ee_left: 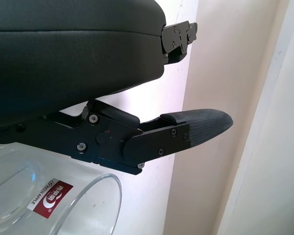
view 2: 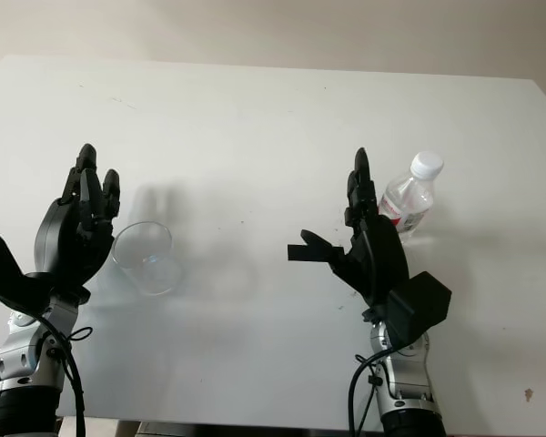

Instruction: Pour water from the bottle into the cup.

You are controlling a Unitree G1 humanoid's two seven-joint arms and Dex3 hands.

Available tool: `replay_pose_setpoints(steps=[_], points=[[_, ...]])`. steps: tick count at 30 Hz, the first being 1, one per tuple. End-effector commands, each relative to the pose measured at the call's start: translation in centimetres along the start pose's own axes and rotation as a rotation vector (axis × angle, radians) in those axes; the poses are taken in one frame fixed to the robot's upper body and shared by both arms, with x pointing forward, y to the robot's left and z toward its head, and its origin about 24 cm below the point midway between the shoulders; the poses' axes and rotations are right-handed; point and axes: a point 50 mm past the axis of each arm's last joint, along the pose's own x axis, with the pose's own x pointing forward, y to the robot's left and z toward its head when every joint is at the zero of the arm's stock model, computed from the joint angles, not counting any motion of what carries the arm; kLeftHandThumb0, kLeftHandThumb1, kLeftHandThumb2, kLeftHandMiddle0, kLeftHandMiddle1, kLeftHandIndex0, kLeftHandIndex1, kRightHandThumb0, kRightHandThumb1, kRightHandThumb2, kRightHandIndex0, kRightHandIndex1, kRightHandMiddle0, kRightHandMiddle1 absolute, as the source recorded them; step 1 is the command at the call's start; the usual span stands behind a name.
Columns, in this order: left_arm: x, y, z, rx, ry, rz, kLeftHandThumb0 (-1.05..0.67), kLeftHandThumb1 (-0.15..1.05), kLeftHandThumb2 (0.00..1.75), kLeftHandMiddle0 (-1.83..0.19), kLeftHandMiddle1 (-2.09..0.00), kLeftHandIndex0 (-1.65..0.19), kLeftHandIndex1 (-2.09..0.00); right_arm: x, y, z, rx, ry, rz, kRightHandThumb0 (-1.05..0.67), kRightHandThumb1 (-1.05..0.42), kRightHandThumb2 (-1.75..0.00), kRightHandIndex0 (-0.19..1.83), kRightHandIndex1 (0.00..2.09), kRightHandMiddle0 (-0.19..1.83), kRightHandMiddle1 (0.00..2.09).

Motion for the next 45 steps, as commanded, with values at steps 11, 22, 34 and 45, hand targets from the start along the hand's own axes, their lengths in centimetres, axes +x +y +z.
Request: replay_pose_setpoints(steps=[11,22,34,45], points=[[0.3,-0.3,0.1,-0.015,-0.015,-0.014,-0.75,1.05,0.64,0.19,0.0,0.19,0.0,-0.6,0.7,-0.5,0.002,0.056,0.045,-0.95,-0.97,-0.06,-0.19,0.0,-0.19,0.0],[0.8,-0.3,-0.1,-0.019,-0.021,-0.018,-0.75,1.05,0.65,0.19,0.0,0.19,0.0,0.6,0.0,9.1,0.014,-0.258,0.367,-0.96,-0.95,-0.05,-0.19,0.0,-0.19,0.0],[1.5,-0.8,-0.4,-0.026,-0.023,-0.026,-0.75,1.05,0.66,0.19,0.0,0.19,0.0,0.1,-2.6,17.9,-0.015,-0.664,0.489,-0.88,-0.93,-0.07,-0.19,0.0,-0.16,0.02],[1.8,-0.5,-0.6,-0.038,-0.031,-0.029,-0.75,1.05,0.68,0.19,0.0,0.19,0.0,-2.9,-4.1,19.7,-0.093,-0.96,0.139,-0.82,-1.04,-0.07,-0.18,0.01,-0.15,0.03]])
